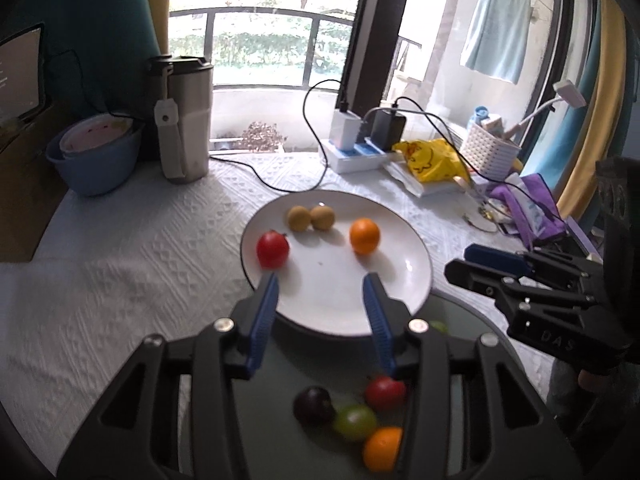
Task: Organize fruits
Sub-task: 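Grasp the large orange with the left gripper while the right gripper grasps the green plum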
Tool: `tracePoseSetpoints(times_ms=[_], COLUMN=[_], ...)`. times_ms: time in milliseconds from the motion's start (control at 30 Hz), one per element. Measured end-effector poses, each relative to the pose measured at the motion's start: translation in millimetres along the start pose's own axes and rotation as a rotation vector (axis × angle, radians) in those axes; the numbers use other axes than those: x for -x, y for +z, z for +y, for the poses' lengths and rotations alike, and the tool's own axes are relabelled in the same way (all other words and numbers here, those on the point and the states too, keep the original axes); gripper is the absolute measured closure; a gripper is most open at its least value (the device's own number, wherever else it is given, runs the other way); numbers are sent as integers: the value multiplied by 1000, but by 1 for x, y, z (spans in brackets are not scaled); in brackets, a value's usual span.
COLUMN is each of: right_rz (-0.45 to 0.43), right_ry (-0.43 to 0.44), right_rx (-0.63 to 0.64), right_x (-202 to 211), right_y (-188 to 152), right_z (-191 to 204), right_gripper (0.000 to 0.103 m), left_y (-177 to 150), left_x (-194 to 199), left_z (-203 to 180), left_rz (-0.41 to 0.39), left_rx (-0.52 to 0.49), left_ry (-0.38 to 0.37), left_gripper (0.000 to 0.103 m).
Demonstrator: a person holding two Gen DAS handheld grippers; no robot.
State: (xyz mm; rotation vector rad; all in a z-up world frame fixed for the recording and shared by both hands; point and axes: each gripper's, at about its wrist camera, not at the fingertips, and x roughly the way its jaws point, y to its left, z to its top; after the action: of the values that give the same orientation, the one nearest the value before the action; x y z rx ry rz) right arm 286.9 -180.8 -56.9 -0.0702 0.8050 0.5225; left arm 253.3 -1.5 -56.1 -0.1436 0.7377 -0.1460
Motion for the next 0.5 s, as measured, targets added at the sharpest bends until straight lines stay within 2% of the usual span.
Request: tracePoseSetpoints(times_ms=[500], right_rz=[-30], right_ry=[-25], right_rx=[-7], right_x=[44], right_y=[-29], right_z=[-4], right_gripper=[68], left_y=[-29], left_x=[36], left_z=[-28], left_rz=[-18], left_rx=[-19], left_ry=[-21], left_gripper=[57])
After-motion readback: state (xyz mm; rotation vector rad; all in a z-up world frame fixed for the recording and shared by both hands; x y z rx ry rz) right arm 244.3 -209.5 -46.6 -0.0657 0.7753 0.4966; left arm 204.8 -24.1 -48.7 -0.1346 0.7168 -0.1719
